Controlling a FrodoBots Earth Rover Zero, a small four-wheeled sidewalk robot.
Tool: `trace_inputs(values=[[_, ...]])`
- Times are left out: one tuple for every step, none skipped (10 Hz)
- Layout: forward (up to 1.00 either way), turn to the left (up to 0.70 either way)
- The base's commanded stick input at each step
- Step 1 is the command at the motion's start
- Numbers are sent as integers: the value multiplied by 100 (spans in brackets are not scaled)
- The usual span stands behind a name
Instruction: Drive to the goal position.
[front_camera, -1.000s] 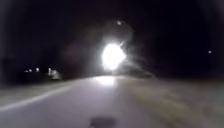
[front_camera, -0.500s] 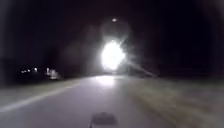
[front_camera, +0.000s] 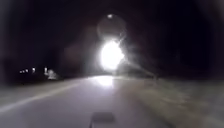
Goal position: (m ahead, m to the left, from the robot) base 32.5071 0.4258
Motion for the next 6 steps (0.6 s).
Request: trace_inputs(values=[[100, 0], [100, 0], [100, 0], [100, 0], [100, 0], [100, 0]])
